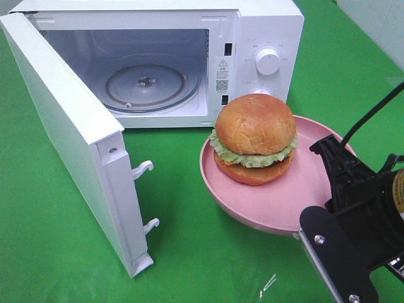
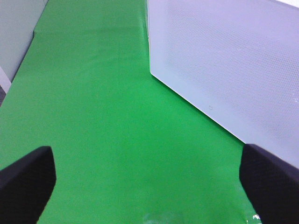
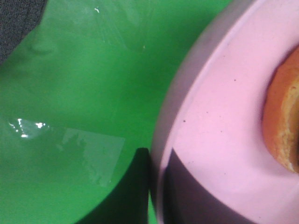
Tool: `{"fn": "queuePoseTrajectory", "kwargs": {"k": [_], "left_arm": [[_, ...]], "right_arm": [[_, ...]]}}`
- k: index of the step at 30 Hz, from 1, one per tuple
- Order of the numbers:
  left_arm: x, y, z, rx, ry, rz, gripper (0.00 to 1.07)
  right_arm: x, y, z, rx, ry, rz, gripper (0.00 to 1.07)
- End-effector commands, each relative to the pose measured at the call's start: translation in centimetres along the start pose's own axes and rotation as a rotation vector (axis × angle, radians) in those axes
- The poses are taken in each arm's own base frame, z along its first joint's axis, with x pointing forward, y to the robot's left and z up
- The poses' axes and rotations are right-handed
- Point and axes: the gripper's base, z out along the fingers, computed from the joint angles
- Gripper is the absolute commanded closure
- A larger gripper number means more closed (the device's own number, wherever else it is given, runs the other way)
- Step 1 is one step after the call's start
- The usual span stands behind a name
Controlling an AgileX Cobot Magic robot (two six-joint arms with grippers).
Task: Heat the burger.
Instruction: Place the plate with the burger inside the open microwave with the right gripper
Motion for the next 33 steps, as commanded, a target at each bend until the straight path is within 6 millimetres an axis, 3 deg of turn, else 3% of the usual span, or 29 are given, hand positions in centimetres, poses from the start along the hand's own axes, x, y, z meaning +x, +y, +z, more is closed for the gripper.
{"fn": "queuePoseTrajectory", "kwargs": {"k": [1, 10, 33], "left_arm": [[0.0, 0.0, 0.0, 0.004, 0.0, -0.003, 0.07], [0.0, 0.0, 0.0, 0.004, 0.0, -0.003, 0.07], [0.0, 0.0, 0.0, 0.004, 0.0, -0.003, 0.07]], "right_arm": [[0.3, -0.6, -0.1, 0.044, -0.017, -0.018, 1.07], [1.4, -2.1, -0.6, 0.056, -0.043, 0.002, 1.07], [2.0, -2.7, -0.2, 0.087, -0.114, 0.012, 1.07]]}}
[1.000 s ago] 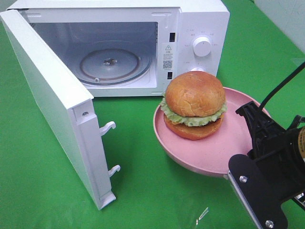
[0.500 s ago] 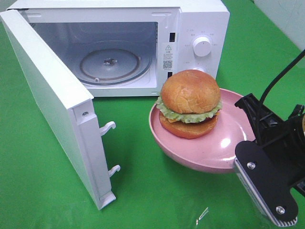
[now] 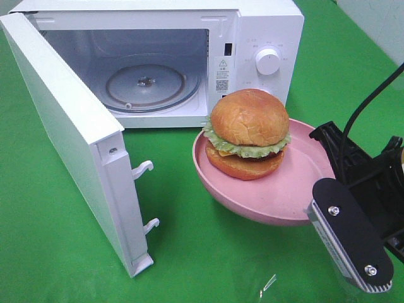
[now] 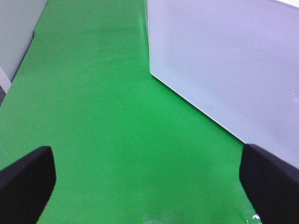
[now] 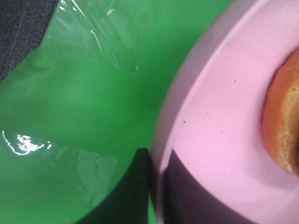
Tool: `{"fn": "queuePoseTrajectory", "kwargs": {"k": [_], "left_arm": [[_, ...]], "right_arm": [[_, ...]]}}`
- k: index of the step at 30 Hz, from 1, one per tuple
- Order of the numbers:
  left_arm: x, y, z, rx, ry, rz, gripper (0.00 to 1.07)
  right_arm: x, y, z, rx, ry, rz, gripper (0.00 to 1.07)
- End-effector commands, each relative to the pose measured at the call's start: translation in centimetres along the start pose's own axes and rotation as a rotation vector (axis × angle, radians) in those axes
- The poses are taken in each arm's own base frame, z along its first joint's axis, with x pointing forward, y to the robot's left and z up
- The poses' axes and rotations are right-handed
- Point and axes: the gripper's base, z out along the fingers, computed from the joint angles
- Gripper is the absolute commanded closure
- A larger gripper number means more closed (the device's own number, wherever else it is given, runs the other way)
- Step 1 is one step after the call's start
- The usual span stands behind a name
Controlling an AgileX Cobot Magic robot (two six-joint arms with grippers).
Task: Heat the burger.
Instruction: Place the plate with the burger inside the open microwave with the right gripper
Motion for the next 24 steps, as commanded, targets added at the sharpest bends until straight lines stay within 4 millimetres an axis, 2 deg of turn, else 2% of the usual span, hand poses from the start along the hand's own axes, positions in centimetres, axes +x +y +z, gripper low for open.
{"fn": "queuePoseTrajectory", "kwargs": {"k": [1, 18, 24], "left_arm": [[0.0, 0.0, 0.0, 0.004, 0.0, -0.003, 0.07], [0.0, 0.0, 0.0, 0.004, 0.0, -0.003, 0.07], [0.0, 0.0, 0.0, 0.004, 0.0, -0.003, 0.07]], "right_arm": [[-0.1, -1.5, -0.1, 0.097, -0.008, -0.011, 1.07], [-0.4, -6.5, 1.7, 0.122, 0.001, -0.032, 1.07], [-0.4, -7.0, 1.8, 0.163, 0.01, -0.064, 1.07]]}}
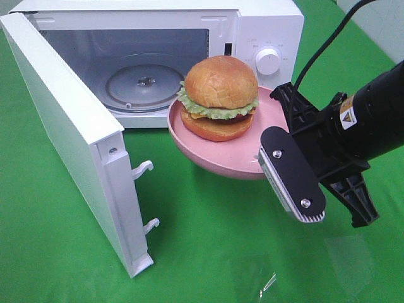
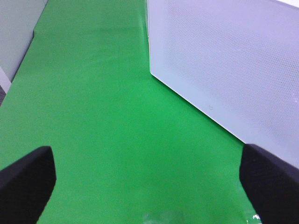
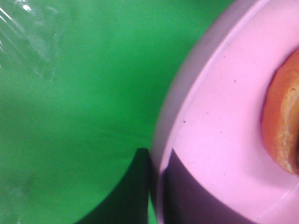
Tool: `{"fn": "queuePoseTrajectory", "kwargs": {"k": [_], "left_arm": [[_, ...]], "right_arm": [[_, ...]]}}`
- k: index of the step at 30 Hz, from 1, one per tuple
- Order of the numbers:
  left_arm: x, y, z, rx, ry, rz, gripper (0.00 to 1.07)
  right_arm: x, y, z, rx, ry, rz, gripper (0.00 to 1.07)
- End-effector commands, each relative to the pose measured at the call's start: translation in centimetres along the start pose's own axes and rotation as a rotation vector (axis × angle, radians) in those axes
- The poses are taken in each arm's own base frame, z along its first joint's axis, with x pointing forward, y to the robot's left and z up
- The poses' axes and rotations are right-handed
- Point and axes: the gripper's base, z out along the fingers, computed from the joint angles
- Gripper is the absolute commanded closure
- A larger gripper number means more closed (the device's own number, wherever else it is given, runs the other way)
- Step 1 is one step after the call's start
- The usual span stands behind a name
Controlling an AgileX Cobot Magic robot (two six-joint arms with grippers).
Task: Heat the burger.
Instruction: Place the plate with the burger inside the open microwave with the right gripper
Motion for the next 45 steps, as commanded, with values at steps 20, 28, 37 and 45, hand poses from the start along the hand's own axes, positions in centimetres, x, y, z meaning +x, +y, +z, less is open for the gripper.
{"fn": "queuePoseTrajectory", "kwargs": {"k": [20, 28, 37, 45], "left_arm": [[0.0, 0.0, 0.0, 0.004, 0.0, -0.003, 0.07], [0.0, 0.0, 0.0, 0.004, 0.0, -0.003, 0.07], [0.0, 0.0, 0.0, 0.004, 0.0, -0.003, 0.07], [0.0, 0.0, 0.0, 0.004, 0.0, -0.003, 0.07]], "right_arm": [[-1.8, -4.6, 3.1, 0.069, -0.021, -0.047, 1.07], [-1.9, -6.1, 4.0, 0.084, -0.014, -0.028, 1.07], [-2.0, -7.5, 4.6, 0.101, -0.014, -0.027, 1.07], [-2.1, -8.8, 5.5, 0.096, -0.011, -0.018, 1.07]]}}
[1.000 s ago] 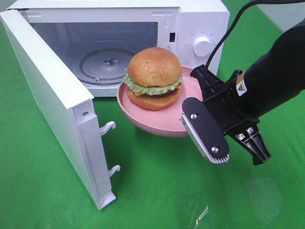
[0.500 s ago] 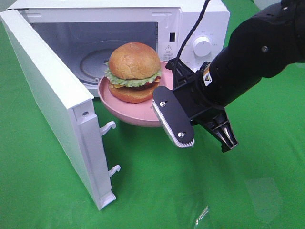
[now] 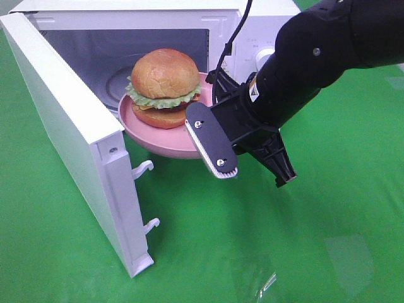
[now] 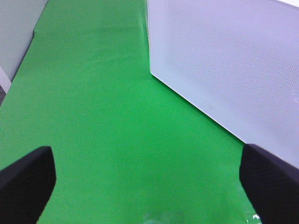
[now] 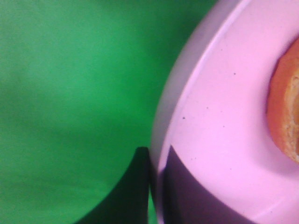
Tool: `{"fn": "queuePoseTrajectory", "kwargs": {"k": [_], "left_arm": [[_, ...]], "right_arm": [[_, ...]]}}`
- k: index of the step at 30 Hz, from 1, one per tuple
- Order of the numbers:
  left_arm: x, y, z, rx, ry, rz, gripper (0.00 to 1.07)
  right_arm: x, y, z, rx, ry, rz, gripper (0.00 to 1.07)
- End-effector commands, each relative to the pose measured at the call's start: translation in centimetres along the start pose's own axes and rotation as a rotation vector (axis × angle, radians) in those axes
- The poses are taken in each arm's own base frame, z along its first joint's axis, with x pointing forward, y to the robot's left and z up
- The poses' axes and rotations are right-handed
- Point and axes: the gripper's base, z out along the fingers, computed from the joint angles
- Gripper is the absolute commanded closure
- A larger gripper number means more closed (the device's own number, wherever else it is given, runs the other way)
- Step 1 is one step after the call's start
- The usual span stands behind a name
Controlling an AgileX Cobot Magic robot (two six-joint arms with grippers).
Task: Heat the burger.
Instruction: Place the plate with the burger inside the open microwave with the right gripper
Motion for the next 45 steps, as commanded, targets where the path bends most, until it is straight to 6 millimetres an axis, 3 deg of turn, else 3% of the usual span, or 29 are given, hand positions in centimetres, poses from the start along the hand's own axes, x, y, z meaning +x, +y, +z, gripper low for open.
{"fn": "queuePoseTrajectory", "kwargs": {"k": [1, 12, 18, 45], "left_arm": [[0.0, 0.0, 0.0, 0.004, 0.0, -0.003, 0.07], [0.0, 0.0, 0.0, 0.004, 0.0, -0.003, 0.07], [0.0, 0.0, 0.0, 0.004, 0.0, -0.003, 0.07], [0.0, 0.0, 0.0, 0.004, 0.0, -0.003, 0.07]], "right_arm": [[0.3, -2.0, -0.5, 0.123, -0.005, 0.03, 1.07], [0.2, -3.1, 0.4, 0.128, -0.005, 0.049, 1.07], [-1.2, -4.1, 1.4, 0.129, -0.023, 0.027, 1.07], [-1.4, -7.6, 4.2, 0.097, -0.009, 0.124, 1.07]]}}
